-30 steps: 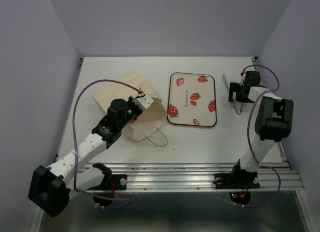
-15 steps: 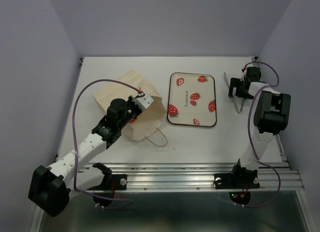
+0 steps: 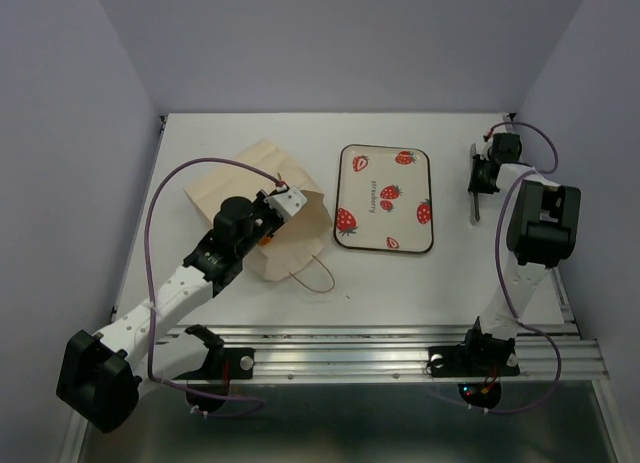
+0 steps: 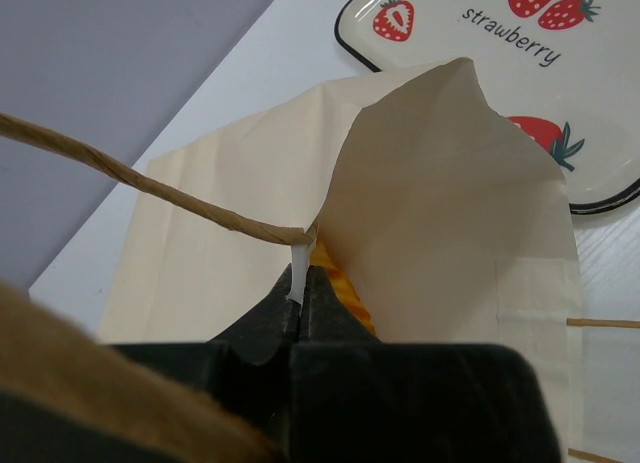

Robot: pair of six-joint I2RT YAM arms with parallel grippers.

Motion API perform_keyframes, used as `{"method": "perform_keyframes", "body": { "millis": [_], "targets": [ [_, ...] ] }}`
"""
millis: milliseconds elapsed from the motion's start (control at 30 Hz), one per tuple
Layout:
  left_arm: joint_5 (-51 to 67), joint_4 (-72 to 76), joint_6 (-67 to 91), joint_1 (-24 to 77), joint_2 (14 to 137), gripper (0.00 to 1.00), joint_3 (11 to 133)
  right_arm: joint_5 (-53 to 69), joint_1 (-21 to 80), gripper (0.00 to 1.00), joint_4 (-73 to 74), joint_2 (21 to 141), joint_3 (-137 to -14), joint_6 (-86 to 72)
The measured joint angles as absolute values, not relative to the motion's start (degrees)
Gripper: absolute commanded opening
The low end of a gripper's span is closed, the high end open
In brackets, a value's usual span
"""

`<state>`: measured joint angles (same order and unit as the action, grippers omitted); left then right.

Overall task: Take the fake bread out of the paper bag
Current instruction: Pick up the clamp at the center of the board.

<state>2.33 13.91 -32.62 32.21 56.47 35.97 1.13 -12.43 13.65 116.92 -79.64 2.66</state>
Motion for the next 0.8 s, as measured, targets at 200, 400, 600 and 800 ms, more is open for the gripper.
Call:
{"method": "perform_keyframes", "body": {
  "millis": [200,400,600,800],
  "targets": [
    [2.55,13.87,-32.49,32.18,55.57,0.0,35.97,4.75,-12.43,0.11,14.11,109.3,-73.93,-0.47],
    [3.68,13.82,-31.24,32.18,53.25,0.0,35.97,11.64,-12.43,0.2,12.29,93.08,-67.11,-6.2],
    [5.02,13.87,-29.69,32.18,51.55,0.0,35.97,22.96,-11.86,0.29,8.29,77.38,-57.52,-12.53],
    [5.65,13.91,-28.82,32.18,51.2,0.0,35.97,29.17,-7.77,0.46,10.85,67.9,-50.15,-16.32]
  ]
}}
